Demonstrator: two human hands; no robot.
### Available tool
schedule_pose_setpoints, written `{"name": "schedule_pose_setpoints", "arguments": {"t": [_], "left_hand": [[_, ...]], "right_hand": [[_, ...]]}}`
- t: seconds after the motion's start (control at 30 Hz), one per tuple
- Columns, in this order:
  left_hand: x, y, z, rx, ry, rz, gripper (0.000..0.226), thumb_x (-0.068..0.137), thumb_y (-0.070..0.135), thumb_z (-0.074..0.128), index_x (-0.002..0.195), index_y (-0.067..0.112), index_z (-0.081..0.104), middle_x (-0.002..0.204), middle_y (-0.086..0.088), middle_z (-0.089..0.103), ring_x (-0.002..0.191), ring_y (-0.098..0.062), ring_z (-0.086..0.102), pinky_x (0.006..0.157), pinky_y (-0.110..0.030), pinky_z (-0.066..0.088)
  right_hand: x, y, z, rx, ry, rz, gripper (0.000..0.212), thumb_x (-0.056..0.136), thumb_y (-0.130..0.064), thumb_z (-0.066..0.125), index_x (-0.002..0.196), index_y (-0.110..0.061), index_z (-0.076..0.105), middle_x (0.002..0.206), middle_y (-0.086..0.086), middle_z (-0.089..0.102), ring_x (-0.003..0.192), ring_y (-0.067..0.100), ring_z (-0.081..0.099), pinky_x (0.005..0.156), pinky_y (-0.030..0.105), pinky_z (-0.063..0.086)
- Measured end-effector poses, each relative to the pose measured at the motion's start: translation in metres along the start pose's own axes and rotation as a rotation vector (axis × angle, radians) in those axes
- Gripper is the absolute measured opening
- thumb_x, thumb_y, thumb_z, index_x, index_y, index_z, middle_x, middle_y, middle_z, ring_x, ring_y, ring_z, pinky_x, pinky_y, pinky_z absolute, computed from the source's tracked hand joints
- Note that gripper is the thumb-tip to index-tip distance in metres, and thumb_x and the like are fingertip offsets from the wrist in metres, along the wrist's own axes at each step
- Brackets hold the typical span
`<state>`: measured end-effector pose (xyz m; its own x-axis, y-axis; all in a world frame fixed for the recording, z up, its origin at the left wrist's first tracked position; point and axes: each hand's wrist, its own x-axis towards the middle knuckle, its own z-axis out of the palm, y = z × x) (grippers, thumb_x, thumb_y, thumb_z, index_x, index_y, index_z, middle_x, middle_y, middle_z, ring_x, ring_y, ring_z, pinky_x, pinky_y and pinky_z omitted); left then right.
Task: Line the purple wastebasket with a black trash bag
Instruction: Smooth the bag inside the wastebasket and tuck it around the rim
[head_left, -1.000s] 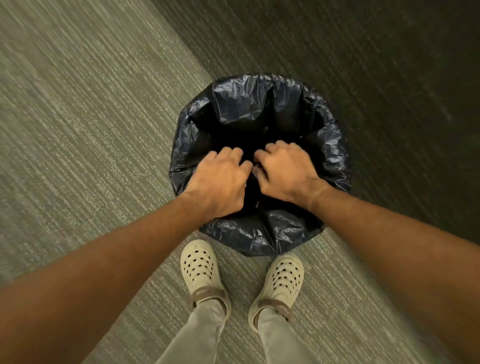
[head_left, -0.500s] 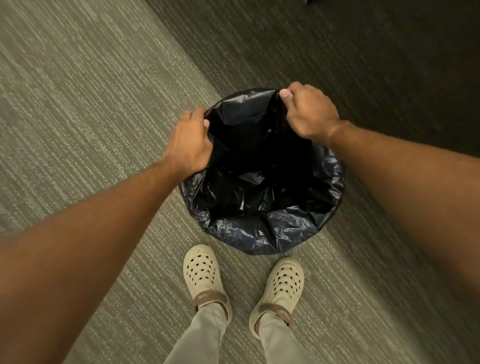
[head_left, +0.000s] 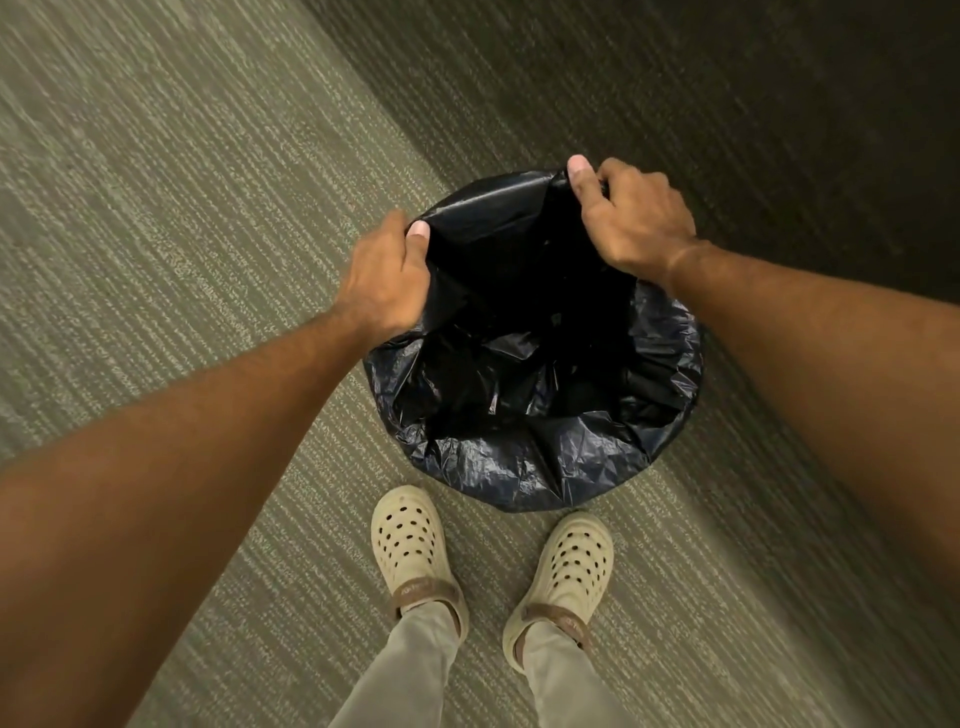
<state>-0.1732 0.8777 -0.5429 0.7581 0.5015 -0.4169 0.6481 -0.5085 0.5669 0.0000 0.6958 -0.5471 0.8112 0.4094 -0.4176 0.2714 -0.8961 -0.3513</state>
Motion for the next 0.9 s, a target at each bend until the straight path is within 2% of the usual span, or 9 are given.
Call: {"name": "schedule_pose_setpoints", "arguments": {"t": [0.1, 0.27, 0.33, 0.4, 0.5, 0.57, 0.73, 0.8, 0.9], "left_hand": [[-0.002, -0.002, 0.001, -0.051, 0.019, -0.002, 0.031, 0.104, 0.039, 0.028, 0.092, 0.013, 0.042, 0.074, 0.006, 0.045, 0.062, -0.005, 0.041, 0.051, -0.023, 0.029], [-0.002, -0.002, -0.002, -0.084, 0.014, 0.015, 0.032, 0.104, 0.038, 0.028, 0.09, 0.013, 0.04, 0.075, 0.006, 0.044, 0.064, -0.005, 0.039, 0.054, -0.023, 0.03], [-0.003, 0.0, -0.003, -0.093, 0.006, -0.021, 0.032, 0.103, 0.041, 0.028, 0.093, 0.014, 0.042, 0.078, 0.005, 0.046, 0.067, -0.005, 0.042, 0.056, -0.023, 0.032], [-0.009, 0.001, -0.004, -0.099, 0.005, -0.046, 0.034, 0.103, 0.043, 0.028, 0.1, 0.014, 0.045, 0.086, 0.002, 0.053, 0.075, -0.01, 0.048, 0.064, -0.027, 0.04], [-0.025, 0.001, -0.001, -0.065, 0.062, -0.1, 0.048, 0.102, 0.045, 0.027, 0.119, 0.006, 0.048, 0.112, -0.011, 0.055, 0.1, -0.023, 0.051, 0.091, -0.043, 0.047], [-0.039, -0.001, 0.005, -0.083, 0.113, -0.173, 0.048, 0.103, 0.044, 0.026, 0.124, 0.006, 0.046, 0.114, -0.011, 0.053, 0.101, -0.021, 0.049, 0.091, -0.041, 0.046], [-0.069, -0.007, 0.02, -0.174, 0.183, -0.39, 0.05, 0.103, 0.045, 0.024, 0.126, 0.006, 0.046, 0.101, -0.006, 0.046, 0.084, -0.015, 0.045, 0.076, -0.034, 0.034], [-0.073, -0.007, 0.023, -0.222, 0.199, -0.445, 0.054, 0.104, 0.045, 0.022, 0.134, 0.006, 0.044, 0.111, -0.01, 0.049, 0.088, -0.016, 0.043, 0.083, -0.036, 0.036], [-0.074, -0.006, 0.026, -0.272, 0.217, -0.466, 0.058, 0.104, 0.045, 0.022, 0.141, 0.005, 0.04, 0.141, -0.019, 0.046, 0.111, -0.025, 0.045, 0.101, -0.04, 0.035]], "right_hand": [[0.002, 0.001, 0.0, 0.023, 0.014, 0.007, 0.061, 0.087, -0.073, 0.02, 0.089, -0.021, 0.051, 0.104, 0.017, 0.062, 0.098, 0.041, 0.056, 0.074, 0.039, 0.035], [0.006, -0.001, 0.001, 0.055, 0.005, 0.03, 0.071, 0.086, -0.075, 0.019, 0.085, -0.017, 0.061, 0.084, 0.008, 0.053, 0.078, 0.03, 0.045, 0.071, 0.035, 0.034], [0.005, -0.001, -0.001, 0.102, 0.012, 0.05, 0.066, 0.087, -0.073, 0.023, 0.083, -0.018, 0.059, 0.085, 0.005, 0.054, 0.079, 0.026, 0.045, 0.071, 0.034, 0.033], [0.0, 0.005, -0.005, 0.16, 0.022, 0.065, 0.057, 0.088, -0.071, 0.027, 0.082, -0.021, 0.055, 0.087, 0.001, 0.057, 0.081, 0.024, 0.049, 0.072, 0.032, 0.033], [-0.018, 0.027, -0.011, 0.226, 0.0, 0.154, 0.056, 0.089, -0.07, 0.027, 0.088, -0.023, 0.056, 0.093, 0.002, 0.06, 0.088, 0.024, 0.055, 0.073, 0.032, 0.036], [-0.037, 0.045, -0.009, 0.253, -0.019, 0.255, 0.061, 0.087, -0.073, 0.026, 0.088, -0.02, 0.057, 0.099, 0.007, 0.061, 0.093, 0.028, 0.056, 0.075, 0.033, 0.037], [-0.081, 0.06, 0.012, 0.315, 0.042, 0.435, 0.074, 0.086, -0.074, 0.028, 0.129, -0.019, 0.054, 0.132, 0.017, 0.055, 0.12, 0.039, 0.049, 0.095, 0.039, 0.036], [-0.083, 0.056, 0.017, 0.408, 0.106, 0.474, 0.073, 0.087, -0.073, 0.03, 0.125, -0.017, 0.057, 0.131, 0.016, 0.057, 0.12, 0.038, 0.049, 0.099, 0.038, 0.036], [-0.081, 0.052, 0.021, 0.48, 0.176, 0.49, 0.071, 0.083, -0.075, 0.033, 0.107, -0.016, 0.065, 0.116, 0.013, 0.064, 0.108, 0.033, 0.056, 0.088, 0.031, 0.039]]}}
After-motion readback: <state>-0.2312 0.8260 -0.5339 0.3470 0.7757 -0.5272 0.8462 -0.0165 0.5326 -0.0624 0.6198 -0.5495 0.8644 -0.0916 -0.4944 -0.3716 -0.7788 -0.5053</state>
